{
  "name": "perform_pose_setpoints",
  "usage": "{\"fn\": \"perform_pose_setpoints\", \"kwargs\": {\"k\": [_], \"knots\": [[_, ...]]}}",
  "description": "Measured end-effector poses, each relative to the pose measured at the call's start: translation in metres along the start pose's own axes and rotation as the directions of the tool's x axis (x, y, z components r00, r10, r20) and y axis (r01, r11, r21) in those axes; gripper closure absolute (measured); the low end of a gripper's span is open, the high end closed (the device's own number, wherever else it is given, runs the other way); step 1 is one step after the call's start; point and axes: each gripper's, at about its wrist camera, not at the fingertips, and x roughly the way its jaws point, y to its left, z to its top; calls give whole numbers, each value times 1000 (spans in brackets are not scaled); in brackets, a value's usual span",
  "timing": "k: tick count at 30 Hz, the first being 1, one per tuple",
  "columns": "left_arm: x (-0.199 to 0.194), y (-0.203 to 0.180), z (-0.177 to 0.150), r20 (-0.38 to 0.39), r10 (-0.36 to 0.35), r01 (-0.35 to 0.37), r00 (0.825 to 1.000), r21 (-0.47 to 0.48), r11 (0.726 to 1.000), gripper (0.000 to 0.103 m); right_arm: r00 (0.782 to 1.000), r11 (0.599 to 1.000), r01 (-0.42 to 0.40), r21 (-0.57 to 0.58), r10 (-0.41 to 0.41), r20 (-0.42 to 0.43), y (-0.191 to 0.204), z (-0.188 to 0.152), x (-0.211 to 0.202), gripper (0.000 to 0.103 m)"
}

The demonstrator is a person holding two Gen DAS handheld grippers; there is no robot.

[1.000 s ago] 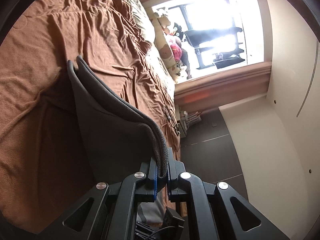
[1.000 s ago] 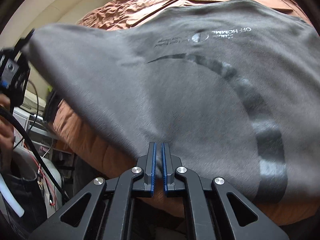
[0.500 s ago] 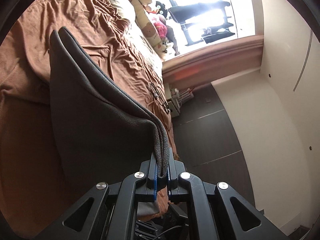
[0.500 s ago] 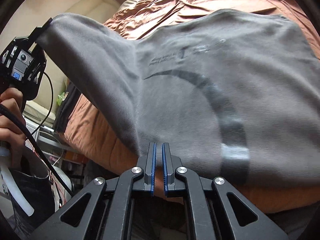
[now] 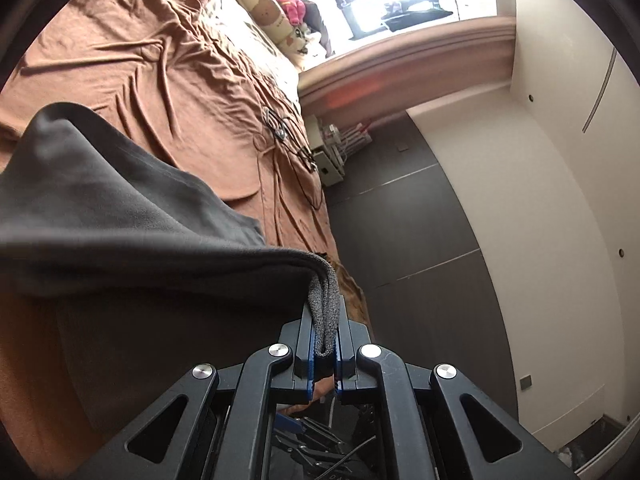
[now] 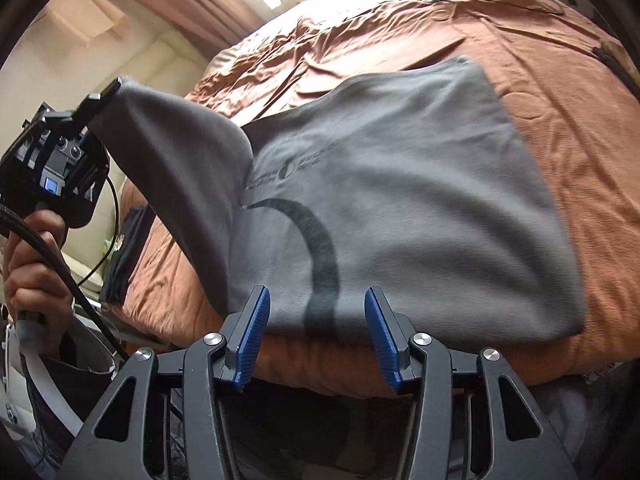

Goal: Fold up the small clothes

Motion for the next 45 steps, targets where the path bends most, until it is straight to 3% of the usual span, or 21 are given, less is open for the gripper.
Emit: {"fn": "perform_pose_setpoints", "kwargs": {"k": [13, 25, 30, 33, 35, 37, 41, 45], "knots": [[86, -10, -39, -181, 19, -14, 983, 27, 1000, 97, 997, 993, 46, 110, -53, 58, -53, -19, -57, 56], [142, 2, -81, -322, 49, -44, 945, 22, 999, 97, 996, 986, 57, 157, -66, 54, -76, -28, -76, 56], [167, 3, -96, -387, 50, -42, 921, 27, 999, 96, 996, 985, 60, 163, -70, 55, -79, -30, -79, 56], [183, 13, -103, -422, 96, -96, 901, 22, 995, 81, 996, 983, 69, 172, -78, 47, -83, -31, -78, 56], [186, 22, -105, -443, 81, -98, 893, -16, 995, 52, 996, 982, 71, 177, -79, 34, -83, -32, -78, 56], [180, 28, -105, -435, 90, -110, 896, -21, 994, 37, 997, 982, 64, 175, -70, 26, -83, -31, -76, 56], [156, 38, -93, -391, 113, -136, 913, -30, 990, 24, 999, 987, 48, 156, -52, 18, -77, -28, -68, 56], [125, 54, -74, -327, 160, -185, 931, -46, 982, 22, 1000, 992, 18, 121, -21, 20, -68, -22, -58, 56]]}}
